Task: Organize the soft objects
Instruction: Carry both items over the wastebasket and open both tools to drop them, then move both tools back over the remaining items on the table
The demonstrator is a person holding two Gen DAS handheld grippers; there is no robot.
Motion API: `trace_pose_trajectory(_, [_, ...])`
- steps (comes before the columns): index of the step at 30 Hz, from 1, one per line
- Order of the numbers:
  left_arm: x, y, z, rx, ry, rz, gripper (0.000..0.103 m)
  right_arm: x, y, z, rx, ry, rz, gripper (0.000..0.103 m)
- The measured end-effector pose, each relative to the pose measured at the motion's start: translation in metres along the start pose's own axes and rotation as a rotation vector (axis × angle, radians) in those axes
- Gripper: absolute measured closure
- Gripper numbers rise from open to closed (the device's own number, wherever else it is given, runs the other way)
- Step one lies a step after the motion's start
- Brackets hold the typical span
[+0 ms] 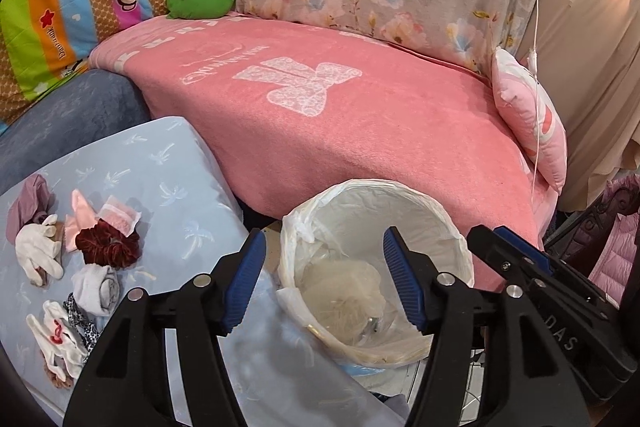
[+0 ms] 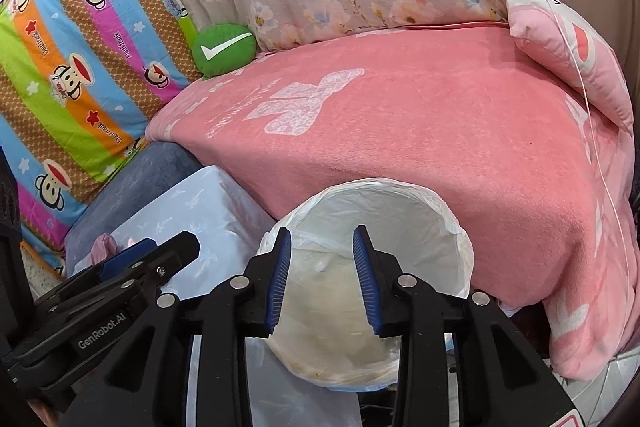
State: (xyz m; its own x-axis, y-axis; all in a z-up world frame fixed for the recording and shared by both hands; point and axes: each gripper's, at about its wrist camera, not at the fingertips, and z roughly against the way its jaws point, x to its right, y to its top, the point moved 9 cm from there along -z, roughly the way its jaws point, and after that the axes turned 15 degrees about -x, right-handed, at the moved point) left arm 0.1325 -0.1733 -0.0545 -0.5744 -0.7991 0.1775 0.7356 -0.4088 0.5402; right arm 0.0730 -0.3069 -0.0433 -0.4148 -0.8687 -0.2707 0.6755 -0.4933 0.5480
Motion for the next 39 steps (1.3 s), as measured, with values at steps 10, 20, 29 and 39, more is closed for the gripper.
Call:
trace_pose_trajectory(10, [-0.024, -0.010, 0.012, 0.006, 0.024, 0.053, 0.044, -0.032, -0.010, 0.004, -0.019, 0.019, 0.064, 0.065])
trace_pose_trajectory(20, [-0.069, -0.030, 0.031, 0.017, 0.081, 0.126, 0.032, -0.081, -0.030, 0.004, -0.044, 0.048, 0.141, 0.064])
trace_pose_trajectory(29, [-0.119, -0.051, 0.052, 0.030, 0.118, 0.215, 0.032, -0.127, -0.046, 0.001, -0.070, 0.073, 0.214, 0.063])
trace_pose_trajectory(39, [-0.175, -0.077, 0.072, 0.039, 0.171, 0.309, 0.023, -0.183, -0.071, -0.008, -0.105, 0.094, 0.307, 0.057])
